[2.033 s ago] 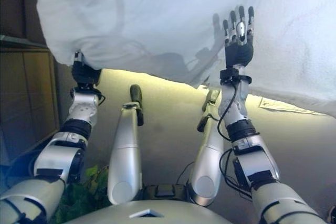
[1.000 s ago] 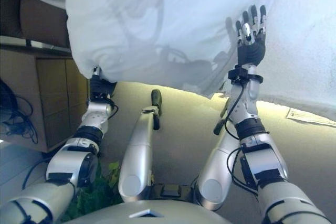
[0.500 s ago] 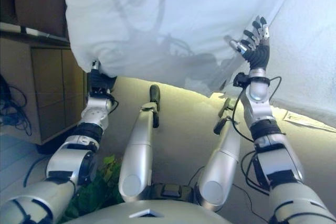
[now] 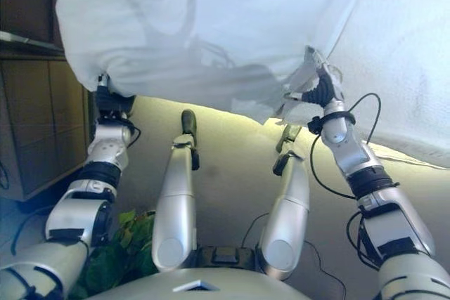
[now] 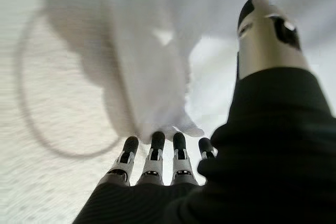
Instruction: Make the bed neatly
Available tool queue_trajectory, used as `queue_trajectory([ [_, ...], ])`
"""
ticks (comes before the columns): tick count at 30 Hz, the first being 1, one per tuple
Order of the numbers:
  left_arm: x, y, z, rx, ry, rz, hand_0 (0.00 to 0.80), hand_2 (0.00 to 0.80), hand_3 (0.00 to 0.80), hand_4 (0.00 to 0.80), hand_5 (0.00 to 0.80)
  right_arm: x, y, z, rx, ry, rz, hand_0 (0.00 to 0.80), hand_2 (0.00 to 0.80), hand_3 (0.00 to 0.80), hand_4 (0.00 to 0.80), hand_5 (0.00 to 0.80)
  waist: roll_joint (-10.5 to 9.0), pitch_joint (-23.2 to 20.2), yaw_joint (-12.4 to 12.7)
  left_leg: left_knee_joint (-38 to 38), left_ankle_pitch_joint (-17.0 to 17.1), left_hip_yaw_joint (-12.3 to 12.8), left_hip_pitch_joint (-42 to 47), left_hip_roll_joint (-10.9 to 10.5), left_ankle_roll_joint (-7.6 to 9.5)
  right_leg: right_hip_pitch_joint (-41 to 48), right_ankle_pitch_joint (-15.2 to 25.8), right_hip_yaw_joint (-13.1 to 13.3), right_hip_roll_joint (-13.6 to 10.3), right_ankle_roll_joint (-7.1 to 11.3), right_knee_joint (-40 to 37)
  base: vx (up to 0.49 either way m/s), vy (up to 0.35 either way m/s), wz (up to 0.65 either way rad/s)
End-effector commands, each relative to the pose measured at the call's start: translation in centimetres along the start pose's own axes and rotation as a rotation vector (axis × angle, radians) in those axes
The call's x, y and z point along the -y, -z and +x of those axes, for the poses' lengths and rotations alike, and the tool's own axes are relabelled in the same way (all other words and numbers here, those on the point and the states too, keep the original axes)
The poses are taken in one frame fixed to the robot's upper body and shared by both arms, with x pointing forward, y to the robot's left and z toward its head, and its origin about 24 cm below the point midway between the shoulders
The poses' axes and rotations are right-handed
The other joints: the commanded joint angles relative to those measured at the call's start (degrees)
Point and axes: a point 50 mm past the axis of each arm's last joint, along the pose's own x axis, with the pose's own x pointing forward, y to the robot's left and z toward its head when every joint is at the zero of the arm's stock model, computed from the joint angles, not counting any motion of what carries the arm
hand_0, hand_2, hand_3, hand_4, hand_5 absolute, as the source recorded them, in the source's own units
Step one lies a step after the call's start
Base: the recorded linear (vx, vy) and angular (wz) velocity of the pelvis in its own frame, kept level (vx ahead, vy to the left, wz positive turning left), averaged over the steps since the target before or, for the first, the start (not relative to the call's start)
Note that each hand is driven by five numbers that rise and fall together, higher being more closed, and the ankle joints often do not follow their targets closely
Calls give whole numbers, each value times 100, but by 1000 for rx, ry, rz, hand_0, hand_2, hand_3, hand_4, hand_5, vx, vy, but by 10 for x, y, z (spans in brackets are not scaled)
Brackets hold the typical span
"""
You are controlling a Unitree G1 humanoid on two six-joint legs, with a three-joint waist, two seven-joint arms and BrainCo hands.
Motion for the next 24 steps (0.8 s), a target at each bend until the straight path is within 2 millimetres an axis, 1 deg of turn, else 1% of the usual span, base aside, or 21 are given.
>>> queue_trajectory([
  [1, -14, -107, -9, 369, -66, -27, 800, 800, 800, 800, 800, -8, 42, -24, -172, -16, -92, 0, 0, 0, 0, 0, -178, 5, 171, -423, 492, 333, -45, -396, 425, 54, 148, 485, -28, 159, -221, -10, -27, 5],
  [4, -11, -106, -7, 370, -51, -35, 800, 800, 800, 800, 800, -13, 40, -22, -171, -8, -118, 0, 0, 0, 0, 0, -187, 5, 210, -375, 447, 280, -69, -434, 442, 52, 153, 497, 8, 154, -244, 1, -11, 0],
  [10, 0, -108, 0, 361, -36, -19, 800, 800, 800, 800, 800, -3, 33, -4, -184, 59, -151, 0, 0, 0, 0, 0, -203, 5, 316, -292, 386, 216, -155, -428, 444, 35, 260, 440, -12, 203, -371, -2, -39, -1],
  [13, -2, -109, 0, 354, -65, -14, 800, 800, 800, 800, 800, 4, 32, 2, -199, 77, -151, 0, 0, 0, 0, 0, -181, 5, 357, -286, 385, 223, -195, -431, 450, 31, 265, 404, -24, 219, -406, 0, 0, 0],
  [16, -12, -115, -3, 358, -170, 13, 800, 800, 800, 800, 800, 5, 35, 2, -216, 74, -128, 0, 0, 0, 0, 0, -163, 5, 374, -284, 377, 235, -204, -432, 459, 32, 275, 376, -43, 224, -422, -4, -12, 3],
  [18, -22, -126, -7, 371, -327, 68, 800, 800, 800, 800, 800, 1, 38, -1, -231, 64, -108, 0, 0, 0, 0, 0, -169, 5, 379, -271, 374, 234, -203, -428, 461, 45, 274, 361, -56, 222, -413, 0, -41, 5],
  [21, -37, -147, -17, 392, -529, 76, 800, 800, 800, 800, 800, -4, 41, -3, -245, 50, -79, 0, 0, 0, 0, 0, -196, 5, 356, -244, 372, 222, -191, -426, 463, 64, 262, 354, -55, 215, -381, 3, -43, 0],
  [24, -43, -152, -21, 387, -623, 59, 800, 800, 800, 800, 800, -9, 43, -7, -246, 45, -63, 0, 0, 0, 0, 0, -215, 5, 337, -251, 374, 223, -161, -416, 465, 99, 241, 356, -44, 215, -375, -6, -13, 0],
])
